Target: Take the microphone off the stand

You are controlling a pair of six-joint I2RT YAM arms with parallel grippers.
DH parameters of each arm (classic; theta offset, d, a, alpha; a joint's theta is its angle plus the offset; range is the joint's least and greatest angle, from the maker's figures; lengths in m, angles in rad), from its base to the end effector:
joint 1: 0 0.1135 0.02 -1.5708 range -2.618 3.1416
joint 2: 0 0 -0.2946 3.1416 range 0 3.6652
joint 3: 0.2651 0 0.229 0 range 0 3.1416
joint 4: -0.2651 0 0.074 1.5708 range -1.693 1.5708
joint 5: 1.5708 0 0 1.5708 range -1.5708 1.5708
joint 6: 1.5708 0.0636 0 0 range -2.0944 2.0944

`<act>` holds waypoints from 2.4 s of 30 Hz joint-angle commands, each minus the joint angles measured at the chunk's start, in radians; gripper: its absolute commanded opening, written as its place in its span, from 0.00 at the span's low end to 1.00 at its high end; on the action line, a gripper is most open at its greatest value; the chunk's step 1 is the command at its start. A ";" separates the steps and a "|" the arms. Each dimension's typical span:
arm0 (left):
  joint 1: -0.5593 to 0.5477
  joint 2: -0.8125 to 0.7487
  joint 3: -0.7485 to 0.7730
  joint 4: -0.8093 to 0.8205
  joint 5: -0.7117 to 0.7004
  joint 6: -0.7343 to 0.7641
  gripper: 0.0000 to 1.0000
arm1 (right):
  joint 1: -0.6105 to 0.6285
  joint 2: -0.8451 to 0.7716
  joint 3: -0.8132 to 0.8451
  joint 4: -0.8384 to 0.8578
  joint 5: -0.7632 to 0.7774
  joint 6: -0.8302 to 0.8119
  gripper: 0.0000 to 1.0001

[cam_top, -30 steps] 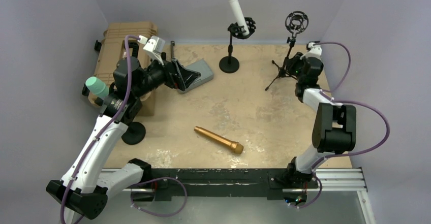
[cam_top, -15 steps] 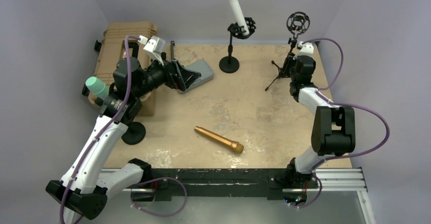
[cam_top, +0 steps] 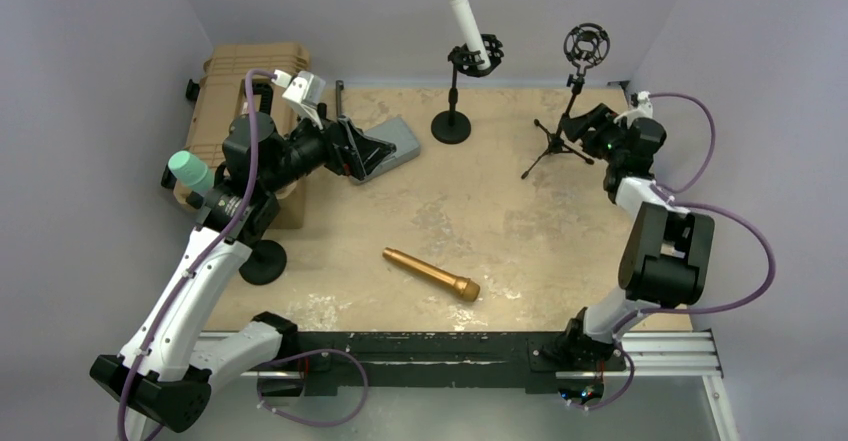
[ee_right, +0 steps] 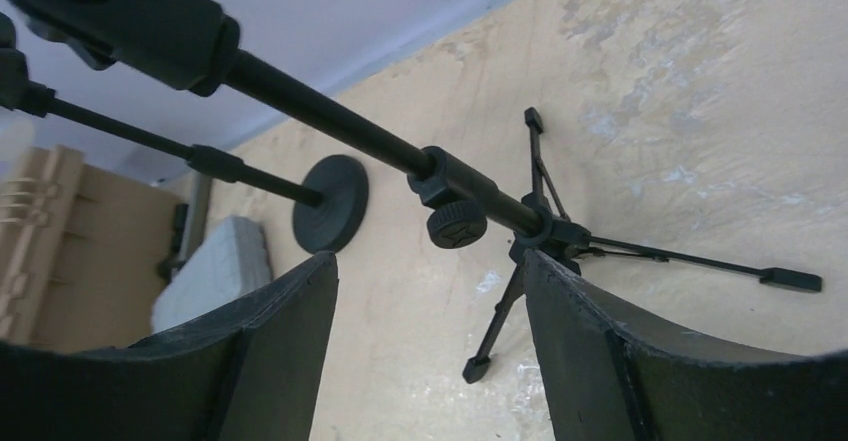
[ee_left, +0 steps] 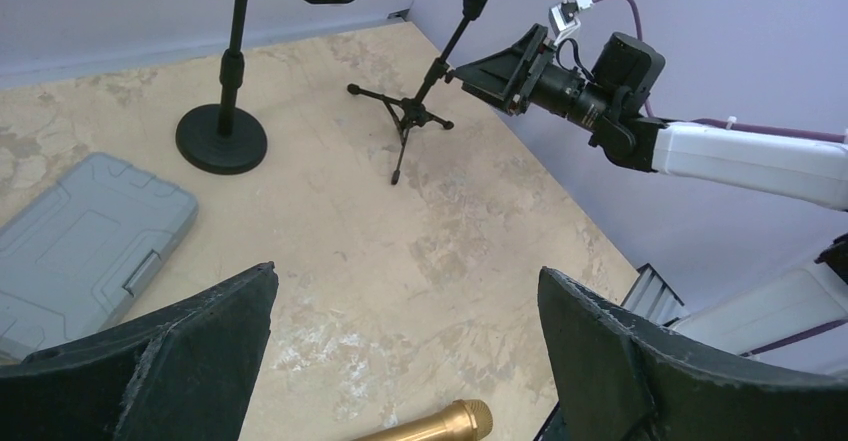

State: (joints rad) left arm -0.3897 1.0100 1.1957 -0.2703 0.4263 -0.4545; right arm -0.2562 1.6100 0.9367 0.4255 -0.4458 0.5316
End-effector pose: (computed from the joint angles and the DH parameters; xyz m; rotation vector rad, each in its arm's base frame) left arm 0.1758 -0.1006 0.4516 0.2847 1.7214 -0.9820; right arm 0.3640 -0.0670 0.2847 0.3990 1.7907 0.5987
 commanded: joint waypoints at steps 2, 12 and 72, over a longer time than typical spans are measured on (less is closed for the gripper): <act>-0.008 -0.004 -0.006 0.045 0.025 -0.016 1.00 | -0.060 0.099 -0.035 0.277 -0.221 0.227 0.61; -0.009 -0.002 -0.006 0.042 0.023 -0.013 1.00 | -0.081 0.204 -0.032 0.466 -0.260 0.335 0.52; -0.019 -0.005 -0.011 0.051 0.025 -0.020 1.00 | 0.241 0.039 -0.001 -0.034 0.778 -0.492 0.00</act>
State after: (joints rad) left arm -0.3958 1.0107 1.1957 -0.2687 0.4393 -0.4622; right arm -0.0925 1.6711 0.9585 0.4843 -0.0845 0.2974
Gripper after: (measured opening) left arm 0.998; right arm 0.153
